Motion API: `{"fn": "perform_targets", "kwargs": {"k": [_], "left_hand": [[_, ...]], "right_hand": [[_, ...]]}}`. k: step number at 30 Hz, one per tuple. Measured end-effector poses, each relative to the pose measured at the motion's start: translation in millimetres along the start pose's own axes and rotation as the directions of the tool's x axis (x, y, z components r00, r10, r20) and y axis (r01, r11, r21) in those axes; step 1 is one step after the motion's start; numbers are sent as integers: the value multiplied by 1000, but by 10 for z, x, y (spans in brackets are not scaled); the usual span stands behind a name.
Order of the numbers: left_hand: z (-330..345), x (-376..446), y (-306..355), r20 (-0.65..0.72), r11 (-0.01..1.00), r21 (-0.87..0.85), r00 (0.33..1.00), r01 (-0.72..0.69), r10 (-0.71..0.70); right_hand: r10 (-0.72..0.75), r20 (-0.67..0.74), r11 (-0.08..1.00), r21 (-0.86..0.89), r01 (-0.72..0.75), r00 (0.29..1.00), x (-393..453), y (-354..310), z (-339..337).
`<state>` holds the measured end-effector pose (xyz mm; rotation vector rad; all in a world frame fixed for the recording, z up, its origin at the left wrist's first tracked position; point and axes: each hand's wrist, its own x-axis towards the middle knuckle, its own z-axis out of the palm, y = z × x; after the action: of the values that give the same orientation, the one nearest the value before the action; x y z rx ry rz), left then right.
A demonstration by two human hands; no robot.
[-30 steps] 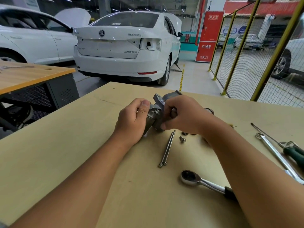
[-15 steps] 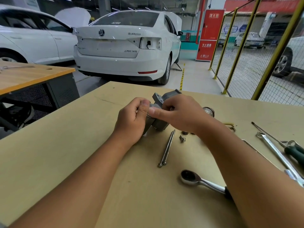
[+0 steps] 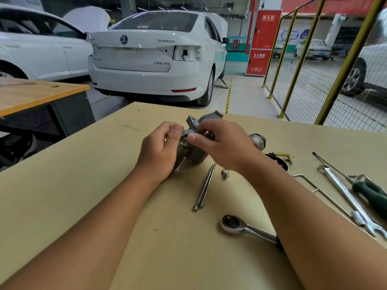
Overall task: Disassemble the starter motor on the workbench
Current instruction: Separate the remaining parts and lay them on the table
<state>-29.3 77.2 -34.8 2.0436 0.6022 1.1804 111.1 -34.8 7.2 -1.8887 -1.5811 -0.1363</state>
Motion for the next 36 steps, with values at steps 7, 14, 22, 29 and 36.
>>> {"fn": "perform_targets", "kwargs": {"k": [7,14,22,29,36], "left_hand": [[8,18,-55,-4,1000,-11,1000,-4,4],[15,25,-58,-19,1000,-6,1000,7,-7],[7,36,-63,-25,999,-5,999,32,-32],[24,44,-82,-45,999,2,998,35,-35],[21,48,-67,-56,1000,3,998,29,-28]], "right_hand": [[-30,-27,998,-55,29,999,-13,13,47],[-42,23,994,-97,44,999,-21,22,24],[31,-203,988,-142,-61,979,-59,-115,234],[95,-187,994,-38,-104,978,-64,-74,246],[101,-199,993,-34,-110,975,-63,-97,276]]}}
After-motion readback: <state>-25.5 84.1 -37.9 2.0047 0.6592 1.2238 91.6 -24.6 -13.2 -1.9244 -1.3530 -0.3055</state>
